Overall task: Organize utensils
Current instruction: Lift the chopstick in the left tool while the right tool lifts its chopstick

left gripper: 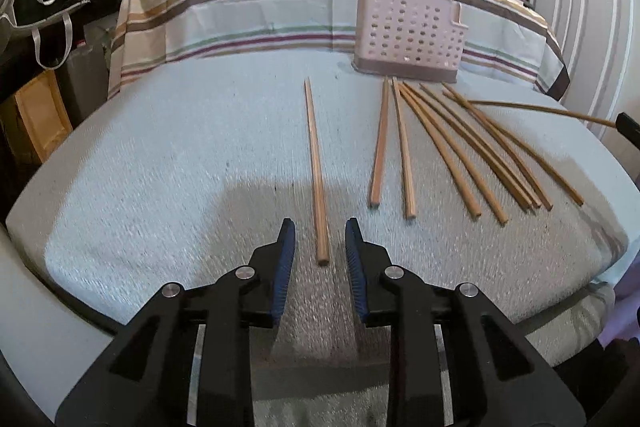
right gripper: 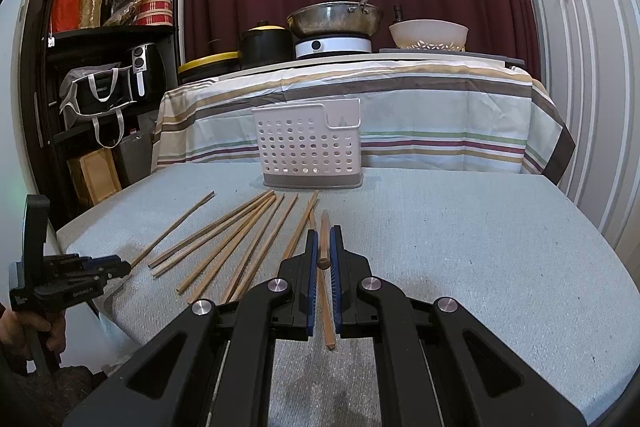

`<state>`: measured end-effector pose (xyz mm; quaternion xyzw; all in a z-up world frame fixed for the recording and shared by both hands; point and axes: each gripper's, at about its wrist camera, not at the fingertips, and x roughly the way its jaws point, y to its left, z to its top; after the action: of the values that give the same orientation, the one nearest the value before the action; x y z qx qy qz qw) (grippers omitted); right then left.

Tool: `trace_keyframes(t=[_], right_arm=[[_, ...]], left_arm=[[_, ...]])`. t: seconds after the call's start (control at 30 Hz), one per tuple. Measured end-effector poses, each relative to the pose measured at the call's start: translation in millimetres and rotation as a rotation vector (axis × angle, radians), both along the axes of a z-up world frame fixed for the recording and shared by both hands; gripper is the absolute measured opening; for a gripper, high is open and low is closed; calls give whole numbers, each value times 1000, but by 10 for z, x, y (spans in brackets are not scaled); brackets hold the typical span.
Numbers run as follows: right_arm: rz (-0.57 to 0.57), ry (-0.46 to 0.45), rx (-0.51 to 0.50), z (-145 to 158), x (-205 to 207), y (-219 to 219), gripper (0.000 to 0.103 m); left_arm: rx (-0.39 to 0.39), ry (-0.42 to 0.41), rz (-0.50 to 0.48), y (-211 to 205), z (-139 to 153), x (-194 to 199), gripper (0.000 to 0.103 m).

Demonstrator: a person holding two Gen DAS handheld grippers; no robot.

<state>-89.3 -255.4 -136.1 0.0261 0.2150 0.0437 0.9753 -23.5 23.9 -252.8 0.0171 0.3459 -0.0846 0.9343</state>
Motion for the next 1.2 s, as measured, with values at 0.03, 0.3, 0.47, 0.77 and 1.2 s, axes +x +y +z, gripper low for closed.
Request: trace_keyframes(t=[0.03,0.3,0.47,0.77,1.2], right_arm=[[0,-1,0,1,-4,3,7],[0,-3,3,-5,-18,2,7],[-1,-7,3,16,-31,-2,7],[1,-46,7,187,-56,6,7],[13,-26,0,183,33,30,7]], left_arm=[[-1,4,0,2,-12,-4,26],[-7,4,10,20,-26,-19,6],[10,-34,13,19,57,-43,6],[-3,-177,29,90,535,-104,6],[5,-189,16,59,663,69,6]])
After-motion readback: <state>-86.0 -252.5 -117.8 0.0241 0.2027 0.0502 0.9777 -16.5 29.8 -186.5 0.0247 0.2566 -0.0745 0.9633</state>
